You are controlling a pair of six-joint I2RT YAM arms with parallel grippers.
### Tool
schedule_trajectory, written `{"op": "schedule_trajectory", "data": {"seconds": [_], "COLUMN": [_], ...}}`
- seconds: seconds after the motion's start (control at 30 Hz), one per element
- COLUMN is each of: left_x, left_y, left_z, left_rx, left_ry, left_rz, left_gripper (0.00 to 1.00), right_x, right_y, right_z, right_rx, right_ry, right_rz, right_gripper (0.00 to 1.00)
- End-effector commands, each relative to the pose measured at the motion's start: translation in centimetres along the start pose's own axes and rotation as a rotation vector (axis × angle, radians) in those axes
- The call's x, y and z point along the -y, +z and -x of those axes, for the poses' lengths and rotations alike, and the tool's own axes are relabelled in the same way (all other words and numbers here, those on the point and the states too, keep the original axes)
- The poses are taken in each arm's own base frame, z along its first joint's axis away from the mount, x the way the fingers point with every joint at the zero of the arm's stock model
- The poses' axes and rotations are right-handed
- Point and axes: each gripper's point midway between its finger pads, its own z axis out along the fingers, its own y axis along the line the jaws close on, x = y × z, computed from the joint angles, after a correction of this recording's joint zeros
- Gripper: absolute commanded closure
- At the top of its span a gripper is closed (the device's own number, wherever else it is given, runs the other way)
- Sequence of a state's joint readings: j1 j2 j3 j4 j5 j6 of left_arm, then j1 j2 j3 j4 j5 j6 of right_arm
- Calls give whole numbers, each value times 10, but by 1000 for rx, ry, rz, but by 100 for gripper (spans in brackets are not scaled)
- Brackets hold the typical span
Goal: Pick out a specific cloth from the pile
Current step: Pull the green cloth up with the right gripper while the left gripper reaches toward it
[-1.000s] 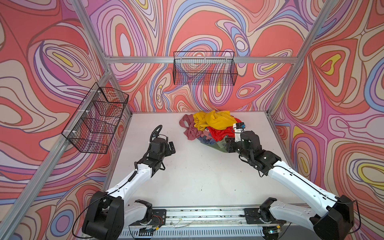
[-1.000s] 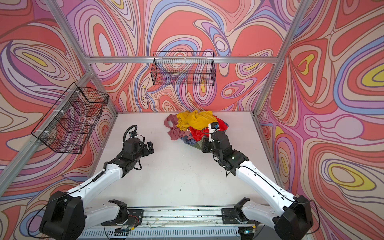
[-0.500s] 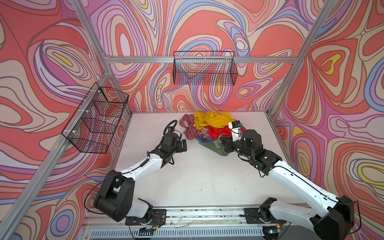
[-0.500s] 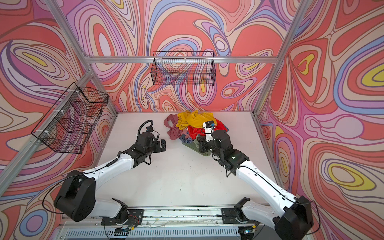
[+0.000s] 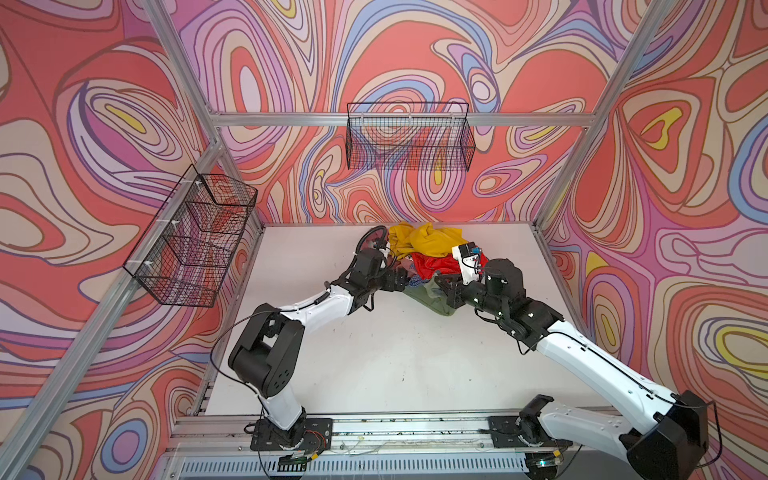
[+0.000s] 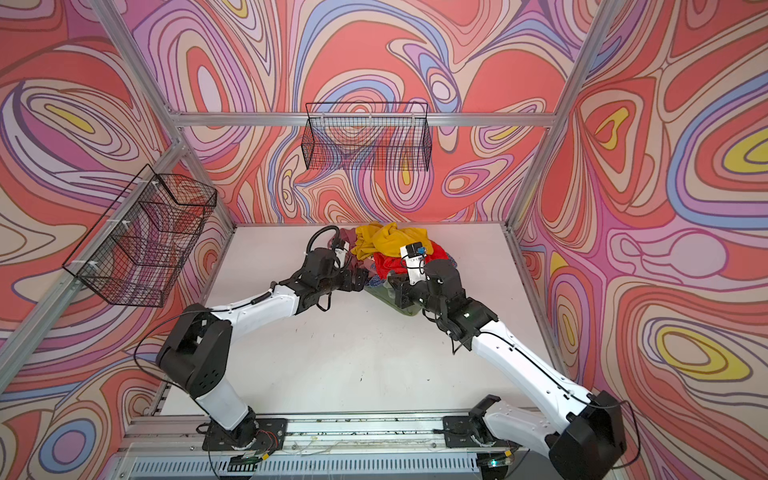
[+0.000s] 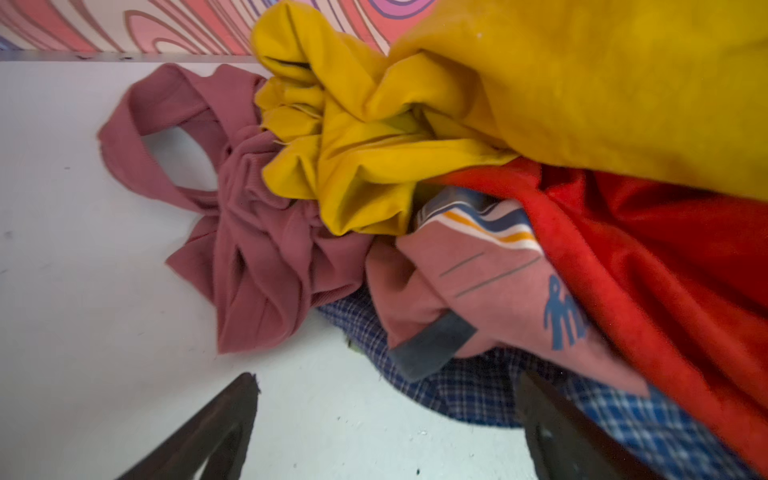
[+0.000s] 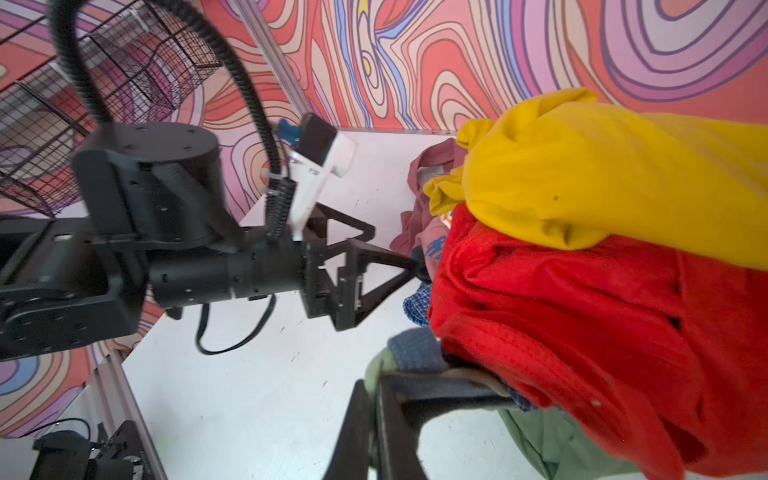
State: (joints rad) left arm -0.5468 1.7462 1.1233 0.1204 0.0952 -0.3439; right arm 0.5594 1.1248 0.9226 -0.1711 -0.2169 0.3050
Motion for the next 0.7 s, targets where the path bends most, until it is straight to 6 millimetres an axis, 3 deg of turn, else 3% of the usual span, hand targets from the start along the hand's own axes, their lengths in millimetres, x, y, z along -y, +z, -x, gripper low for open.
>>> {"op": "schedule_trajectory", "data": {"seconds": [0.0,0.23,0.37,0.67], "left_x": [14,23,19,11], "left_y": [19,50,63,76], "left_z": [-5,-19,-24,-28], "left_rx": [-67,-121,-162,-192], "left_ry": [5,16,4,-10], "left_rz": [-45,-24,28,102], "left_gripper": [0,0,0,0], "right_x": [-35,-45,-57,-96], "right_y": [-1,3,5,-8], "right_z": [24,19,20,50], "right_rx": [85,60,48,68], "right_ry": [-5,10,17,-10], "right_rz": [178,244,313,481], "right_gripper": [100,100,100,100]}}
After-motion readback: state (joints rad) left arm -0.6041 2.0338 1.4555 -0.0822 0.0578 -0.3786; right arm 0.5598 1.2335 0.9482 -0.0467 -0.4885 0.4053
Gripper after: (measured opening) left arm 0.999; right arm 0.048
